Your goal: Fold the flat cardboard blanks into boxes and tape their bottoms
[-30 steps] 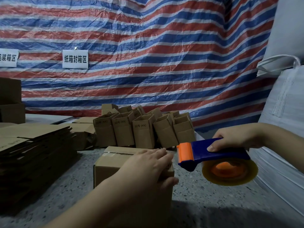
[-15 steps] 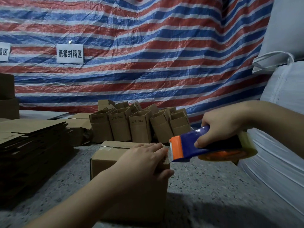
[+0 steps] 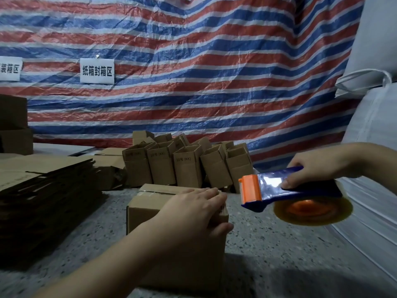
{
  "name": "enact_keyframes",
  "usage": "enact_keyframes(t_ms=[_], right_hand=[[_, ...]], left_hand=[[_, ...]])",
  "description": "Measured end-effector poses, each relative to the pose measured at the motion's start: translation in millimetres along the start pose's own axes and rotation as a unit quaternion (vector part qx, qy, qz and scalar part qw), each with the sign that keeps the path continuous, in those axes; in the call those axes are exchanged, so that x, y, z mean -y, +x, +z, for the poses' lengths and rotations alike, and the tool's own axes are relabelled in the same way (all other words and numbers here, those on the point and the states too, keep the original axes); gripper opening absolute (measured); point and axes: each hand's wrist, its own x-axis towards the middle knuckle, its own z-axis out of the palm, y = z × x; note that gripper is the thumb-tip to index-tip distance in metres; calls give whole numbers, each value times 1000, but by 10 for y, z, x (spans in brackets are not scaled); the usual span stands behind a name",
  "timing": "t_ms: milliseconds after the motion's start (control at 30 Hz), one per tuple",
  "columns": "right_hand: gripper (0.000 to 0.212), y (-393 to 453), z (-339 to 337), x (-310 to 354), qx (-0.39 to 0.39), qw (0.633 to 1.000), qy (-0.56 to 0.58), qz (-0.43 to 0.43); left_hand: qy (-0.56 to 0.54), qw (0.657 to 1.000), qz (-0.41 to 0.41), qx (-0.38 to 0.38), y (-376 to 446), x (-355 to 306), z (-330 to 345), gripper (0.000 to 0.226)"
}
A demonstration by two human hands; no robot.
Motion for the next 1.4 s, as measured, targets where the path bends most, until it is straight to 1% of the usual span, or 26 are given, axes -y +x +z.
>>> enact_keyframes(t_ms=[67, 133, 233, 367, 500, 600, 700, 767, 833, 900, 1100, 1200, 1333, 1400], right_hand=[[52, 49, 71, 44, -11, 999, -31, 9], [44, 120, 149, 140, -31, 996, -84, 14], [45, 193, 217, 325, -41, 987, -153, 23], [51, 173, 198, 417, -30, 984, -169, 49], [51, 87, 176, 526, -54, 974, -215, 48], [46, 90, 248, 620, -69, 964, -257, 31], [35, 181, 587, 457, -51, 948, -309, 59], [39, 254, 853, 233, -56, 949, -299, 83], [43, 343, 1002, 69, -105, 959, -250, 87], [44, 437, 1087, -30, -147, 964, -204, 88], [46, 798, 1427, -117, -245, 950, -180, 66], [51, 946, 1671, -148, -255, 953, -153, 61], [45, 1067, 1951, -208, -261, 952, -146, 66], [46, 1084, 2032, -223, -262, 953, -130, 78]], left_hand=[[2, 1000, 1, -11, -10, -18, -9, 77], [-3, 1000, 3, -18, -20, -27, -15, 73], [-9, 1000, 5, -13, -17, -29, -20, 69], [8, 1000, -8, 11, -3, -51, -57, 71], [9, 1000, -5, 22, 4, -75, -78, 70], [7, 1000, -5, 21, 6, -68, -72, 69], [11, 1000, -9, 17, -4, -44, -43, 70], [13, 1000, -7, 18, 6, -37, -30, 72], [8, 1000, -19, 20, -10, -35, -14, 77], [3, 999, -23, 25, -10, -31, 1, 80], [4, 999, -29, 27, -1, -29, 20, 74], [-3, 999, -29, 16, -12, -34, 18, 70], [-4, 1000, -21, -6, -34, -51, 10, 67], [-7, 1000, -21, -8, -29, -50, 11, 66]])
